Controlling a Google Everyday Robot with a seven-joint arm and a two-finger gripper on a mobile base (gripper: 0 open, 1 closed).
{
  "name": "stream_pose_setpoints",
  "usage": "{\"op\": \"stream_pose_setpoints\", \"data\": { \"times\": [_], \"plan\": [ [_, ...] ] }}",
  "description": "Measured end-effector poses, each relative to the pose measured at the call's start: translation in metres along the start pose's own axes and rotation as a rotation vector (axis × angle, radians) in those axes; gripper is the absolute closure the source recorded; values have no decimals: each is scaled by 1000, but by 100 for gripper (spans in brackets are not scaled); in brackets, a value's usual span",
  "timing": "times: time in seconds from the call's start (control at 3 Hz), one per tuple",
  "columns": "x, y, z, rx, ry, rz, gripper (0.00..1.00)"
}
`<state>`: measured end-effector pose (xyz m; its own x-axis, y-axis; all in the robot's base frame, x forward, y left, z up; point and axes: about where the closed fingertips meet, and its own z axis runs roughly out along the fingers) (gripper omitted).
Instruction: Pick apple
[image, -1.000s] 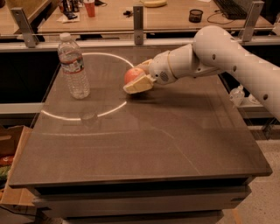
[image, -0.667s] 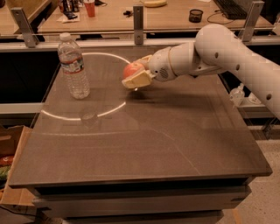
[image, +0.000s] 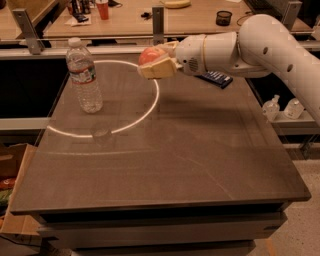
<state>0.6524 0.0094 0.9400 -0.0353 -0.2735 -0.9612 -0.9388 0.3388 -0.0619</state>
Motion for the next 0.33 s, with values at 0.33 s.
{"op": "stream_pose_setpoints", "data": {
  "times": [0.33],
  "plan": [
    [-6, 0, -1, -1, -16, 1, 100]
  ]
}}
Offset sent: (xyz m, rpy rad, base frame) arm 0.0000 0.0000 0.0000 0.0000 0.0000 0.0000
